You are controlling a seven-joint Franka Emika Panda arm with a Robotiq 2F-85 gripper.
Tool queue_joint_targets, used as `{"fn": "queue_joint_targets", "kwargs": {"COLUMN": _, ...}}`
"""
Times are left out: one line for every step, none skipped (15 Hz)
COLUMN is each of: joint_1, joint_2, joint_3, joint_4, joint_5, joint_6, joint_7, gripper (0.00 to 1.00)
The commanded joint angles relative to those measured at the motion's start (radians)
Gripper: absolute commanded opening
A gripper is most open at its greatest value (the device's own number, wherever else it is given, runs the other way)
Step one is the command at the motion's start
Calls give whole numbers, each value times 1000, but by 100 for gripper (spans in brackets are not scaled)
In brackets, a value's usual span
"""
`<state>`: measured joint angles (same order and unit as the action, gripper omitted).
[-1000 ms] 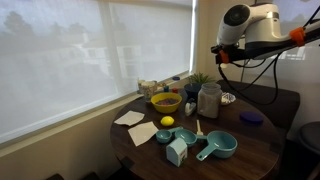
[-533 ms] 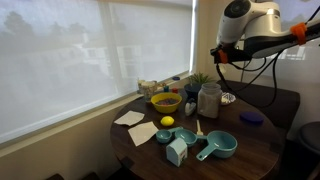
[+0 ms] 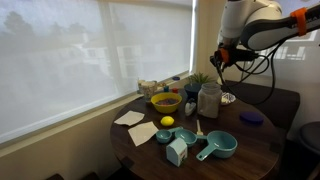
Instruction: Use the white plastic spoon to put some of the contents of the glass jar onto the white plate
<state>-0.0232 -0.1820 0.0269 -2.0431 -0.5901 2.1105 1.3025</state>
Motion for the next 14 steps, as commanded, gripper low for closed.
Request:
{"fn": "queue_joint_targets", "kwargs": {"joint_1": 15, "joint_2": -12, "joint_3": -2, "joint_4": -11, "joint_5": 222, "joint_6": -43, "joint_7": -139, "gripper": 3}}
{"fn": "queue_joint_targets", "kwargs": {"joint_1": 16, "joint_2": -10, "joint_3": 0, "joint_4": -11, "joint_5": 272, "joint_6": -70, "joint_7": -182, "gripper": 3}}
{"fn": "queue_joint_targets", "kwargs": {"joint_1": 16, "joint_2": -8, "joint_3": 2, "joint_4": -8, "joint_5": 312, "joint_6": -107, "joint_7": -223, "gripper": 3}}
{"fn": "queue_joint_targets", "kwargs": {"joint_1": 16, "joint_2": -6, "joint_3": 4, "joint_4": -6, "joint_5": 352, "joint_6": -145, "joint_7": -261, "gripper": 3}}
{"fn": "queue_joint_targets", "kwargs": {"joint_1": 17, "joint_2": -2, "joint_3": 6, "joint_4": -2, "joint_5": 385, "joint_6": -182, "joint_7": -294, "gripper": 3}}
{"fn": "queue_joint_targets", "kwargs": {"joint_1": 17, "joint_2": 0, "joint_3": 11, "joint_4": -2, "joint_5": 402, "joint_6": -220, "joint_7": -312, "gripper": 3}}
{"fn": "queue_joint_targets", "kwargs": {"joint_1": 17, "joint_2": 3, "joint_3": 15, "joint_4": -1, "joint_5": 416, "joint_6": -250, "joint_7": -324, "gripper": 3}}
{"fn": "queue_joint_targets", "kwargs": {"joint_1": 19, "joint_2": 3, "joint_3": 19, "joint_4": -4, "joint_5": 428, "joint_6": -275, "joint_7": -330, "gripper": 3}}
{"fn": "queue_joint_targets", "kwargs": {"joint_1": 20, "joint_2": 7, "joint_3": 26, "joint_4": -4, "joint_5": 429, "joint_6": -297, "joint_7": -324, "gripper": 3}}
{"fn": "queue_joint_targets", "kwargs": {"joint_1": 25, "joint_2": 9, "joint_3": 32, "joint_4": -13, "joint_5": 440, "joint_6": -306, "joint_7": -318, "gripper": 3}}
{"fn": "queue_joint_targets", "kwargs": {"joint_1": 28, "joint_2": 12, "joint_3": 42, "joint_4": -22, "joint_5": 437, "joint_6": -315, "joint_7": -306, "gripper": 3}}
{"fn": "queue_joint_targets", "kwargs": {"joint_1": 32, "joint_2": 16, "joint_3": 48, "joint_4": -30, "joint_5": 444, "joint_6": -322, "joint_7": -306, "gripper": 3}}
{"fn": "queue_joint_targets", "kwargs": {"joint_1": 39, "joint_2": 19, "joint_3": 53, "joint_4": -46, "joint_5": 460, "joint_6": -318, "joint_7": -308, "gripper": 3}}
{"fn": "queue_joint_targets", "kwargs": {"joint_1": 44, "joint_2": 24, "joint_3": 60, "joint_4": -58, "joint_5": 465, "joint_6": -319, "joint_7": -301, "gripper": 3}}
